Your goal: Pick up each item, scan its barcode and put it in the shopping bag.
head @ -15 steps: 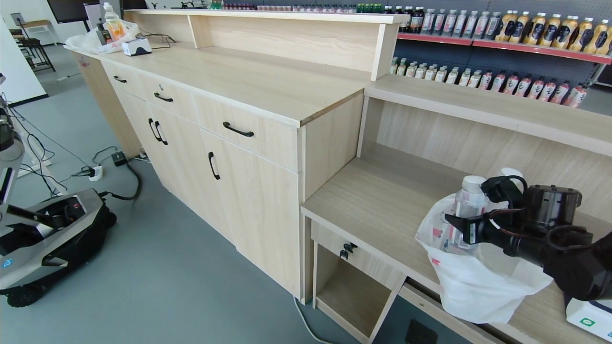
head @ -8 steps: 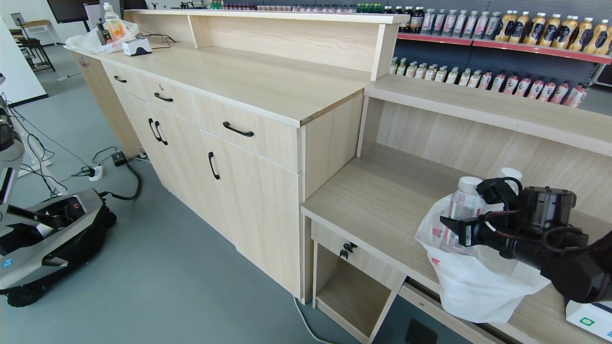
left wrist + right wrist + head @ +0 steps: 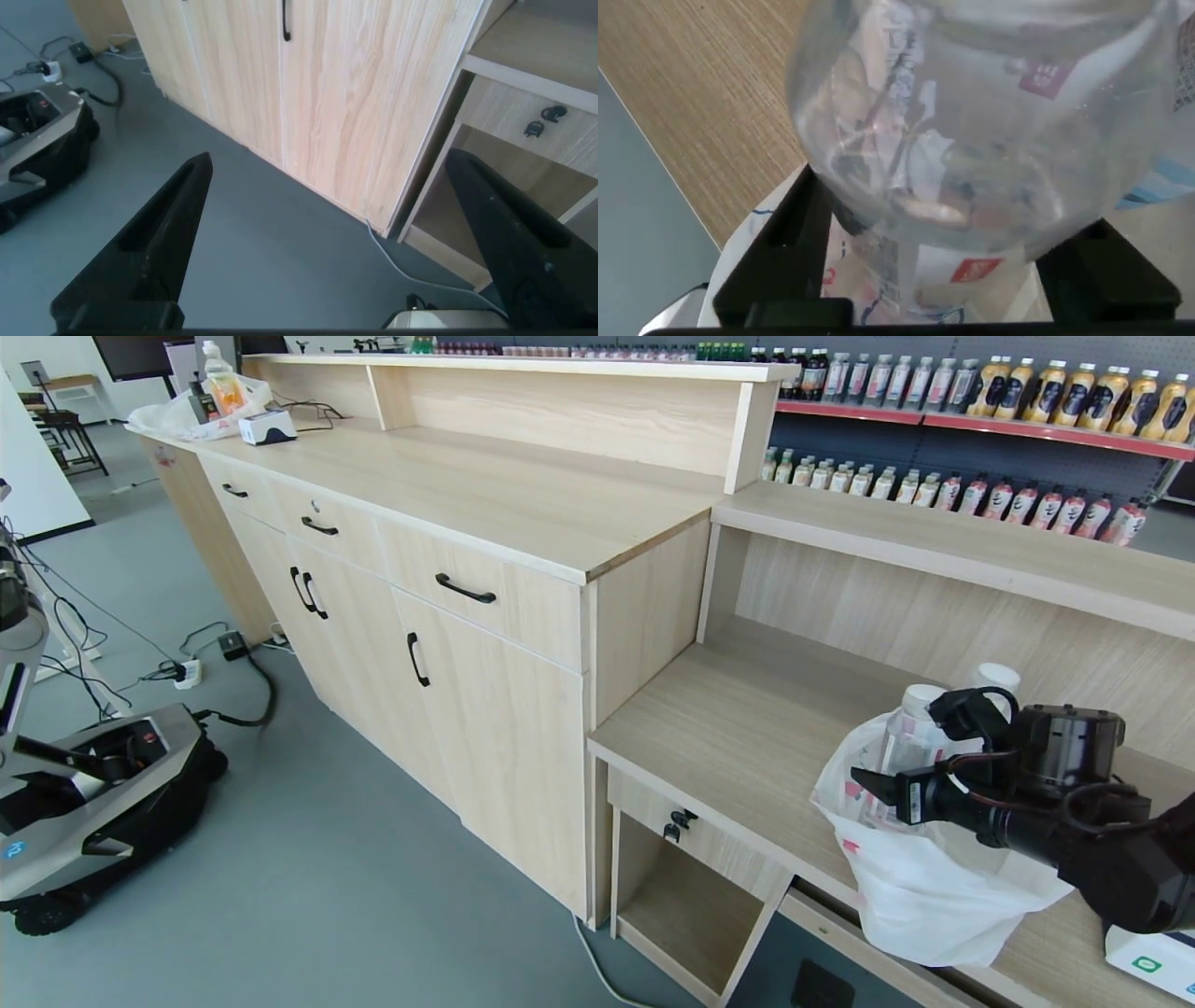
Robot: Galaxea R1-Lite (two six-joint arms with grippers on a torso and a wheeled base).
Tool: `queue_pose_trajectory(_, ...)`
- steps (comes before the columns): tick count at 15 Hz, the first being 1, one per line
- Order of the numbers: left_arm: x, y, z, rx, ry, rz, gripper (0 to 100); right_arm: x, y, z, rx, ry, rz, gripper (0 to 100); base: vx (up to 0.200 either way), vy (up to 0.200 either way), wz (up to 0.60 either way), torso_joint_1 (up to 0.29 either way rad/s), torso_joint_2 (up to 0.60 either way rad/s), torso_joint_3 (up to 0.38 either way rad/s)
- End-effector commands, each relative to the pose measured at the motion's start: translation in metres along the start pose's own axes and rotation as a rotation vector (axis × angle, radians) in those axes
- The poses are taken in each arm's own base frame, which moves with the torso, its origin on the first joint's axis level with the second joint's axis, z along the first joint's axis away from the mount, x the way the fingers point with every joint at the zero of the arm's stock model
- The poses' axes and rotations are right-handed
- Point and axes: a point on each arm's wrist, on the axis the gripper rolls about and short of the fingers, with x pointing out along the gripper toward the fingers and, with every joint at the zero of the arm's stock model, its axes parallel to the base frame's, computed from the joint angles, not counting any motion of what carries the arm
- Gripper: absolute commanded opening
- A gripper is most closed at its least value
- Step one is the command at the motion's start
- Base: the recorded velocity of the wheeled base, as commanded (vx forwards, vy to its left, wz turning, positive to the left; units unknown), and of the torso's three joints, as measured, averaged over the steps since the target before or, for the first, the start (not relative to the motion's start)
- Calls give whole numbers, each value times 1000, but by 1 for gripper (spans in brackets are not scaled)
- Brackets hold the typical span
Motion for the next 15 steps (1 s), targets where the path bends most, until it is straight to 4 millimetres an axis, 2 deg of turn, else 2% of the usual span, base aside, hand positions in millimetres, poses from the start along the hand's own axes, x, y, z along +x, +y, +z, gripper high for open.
queue_pose_trajectory(1,0,0,0,0,0,1,100,-1,0,1,-4,-7,1,100,0,0,0,0,0,0)
queue_pose_trajectory(4,0,0,0,0,0,0,100,-11,0,13,-16,-43,-3,100,0,0,0,0,0,0)
queue_pose_trajectory(6,0,0,0,-1,0,0,100,-34,-1,29,-64,-74,-18,100,0,0,0,0,0,0)
queue_pose_trajectory(10,0,0,0,0,0,0,100,-80,-8,36,-134,-128,-89,100,0,0,0,0,0,0)
queue_pose_trajectory(13,0,0,0,0,0,0,100,-103,-15,46,-138,-185,-146,100,0,0,0,0,0,0)
queue_pose_trajectory(15,0,0,0,0,0,0,100,-109,-16,48,-140,-193,-157,100,0,0,0,0,0,0)
